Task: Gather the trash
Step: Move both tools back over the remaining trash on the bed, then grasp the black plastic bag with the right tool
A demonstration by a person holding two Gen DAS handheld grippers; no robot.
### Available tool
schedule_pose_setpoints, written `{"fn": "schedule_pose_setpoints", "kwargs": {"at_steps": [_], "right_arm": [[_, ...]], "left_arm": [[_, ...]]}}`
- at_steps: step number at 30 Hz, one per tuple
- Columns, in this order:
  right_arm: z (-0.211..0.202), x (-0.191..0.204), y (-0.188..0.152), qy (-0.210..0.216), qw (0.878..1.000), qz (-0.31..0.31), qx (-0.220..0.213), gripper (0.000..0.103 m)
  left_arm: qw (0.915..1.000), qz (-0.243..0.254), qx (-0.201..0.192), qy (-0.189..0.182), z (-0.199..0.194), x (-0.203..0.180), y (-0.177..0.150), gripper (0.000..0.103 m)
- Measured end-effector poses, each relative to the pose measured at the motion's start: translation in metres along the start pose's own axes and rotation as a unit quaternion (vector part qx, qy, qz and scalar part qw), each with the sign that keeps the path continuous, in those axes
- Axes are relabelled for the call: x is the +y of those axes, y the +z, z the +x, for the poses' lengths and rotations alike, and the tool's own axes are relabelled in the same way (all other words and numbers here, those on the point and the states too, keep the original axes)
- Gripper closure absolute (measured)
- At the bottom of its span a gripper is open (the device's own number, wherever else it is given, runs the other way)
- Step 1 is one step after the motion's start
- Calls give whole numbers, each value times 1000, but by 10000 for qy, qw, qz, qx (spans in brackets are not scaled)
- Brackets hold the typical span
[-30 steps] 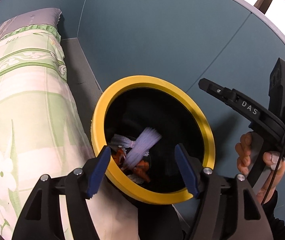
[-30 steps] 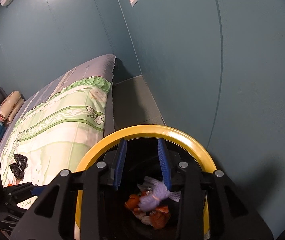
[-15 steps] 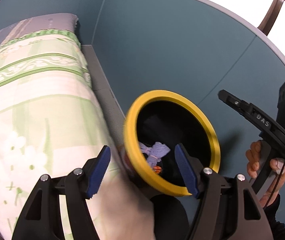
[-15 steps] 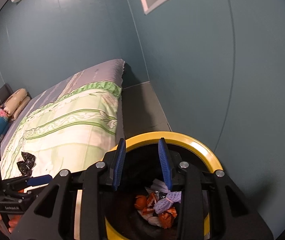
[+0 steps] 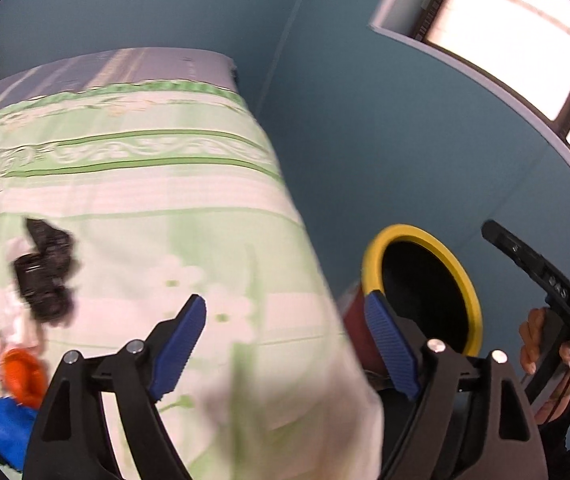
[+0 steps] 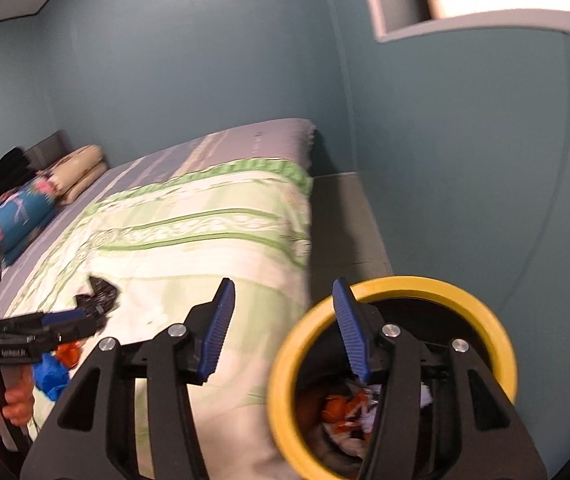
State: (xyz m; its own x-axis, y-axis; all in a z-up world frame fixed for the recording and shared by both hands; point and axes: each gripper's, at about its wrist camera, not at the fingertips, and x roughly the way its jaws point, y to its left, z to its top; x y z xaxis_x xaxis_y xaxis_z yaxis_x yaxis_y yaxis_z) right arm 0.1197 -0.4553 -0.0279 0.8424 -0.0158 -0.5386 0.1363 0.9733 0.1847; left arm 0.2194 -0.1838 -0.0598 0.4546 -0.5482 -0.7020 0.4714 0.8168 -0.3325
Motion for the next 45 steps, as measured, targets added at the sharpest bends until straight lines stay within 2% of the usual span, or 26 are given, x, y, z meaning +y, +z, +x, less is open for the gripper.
{"fn": "schedule_pose_setpoints", "kwargs": {"at_steps": [4, 6, 12, 21, 32, 45], "right_arm": [[4, 37, -1, 385, 9987, -327, 17, 49], [6, 56, -2, 619, 9969, -478, 61, 49], [19, 106, -7, 1020, 9914, -782, 233, 48], [61, 178, -10, 1520, 9810, -1064, 560, 48], [116, 252, -18, 1667, 9726, -1366, 873, 48], [170, 303, -34, 1663, 9657, -1607, 1177, 48]], "left_arm": [[9993, -242, -165, 234, -21, 31, -5, 21], [9985, -351, -241, 357, -35, 48, -10, 18], [9935, -714, -370, 806, -71, 104, -28, 18], [9854, -1041, -529, 1235, -120, 148, -67, 18], [9824, -1345, -423, 1229, -132, 188, -107, 17], [9835, -1444, -299, 1047, -121, 209, -128, 18]]}}
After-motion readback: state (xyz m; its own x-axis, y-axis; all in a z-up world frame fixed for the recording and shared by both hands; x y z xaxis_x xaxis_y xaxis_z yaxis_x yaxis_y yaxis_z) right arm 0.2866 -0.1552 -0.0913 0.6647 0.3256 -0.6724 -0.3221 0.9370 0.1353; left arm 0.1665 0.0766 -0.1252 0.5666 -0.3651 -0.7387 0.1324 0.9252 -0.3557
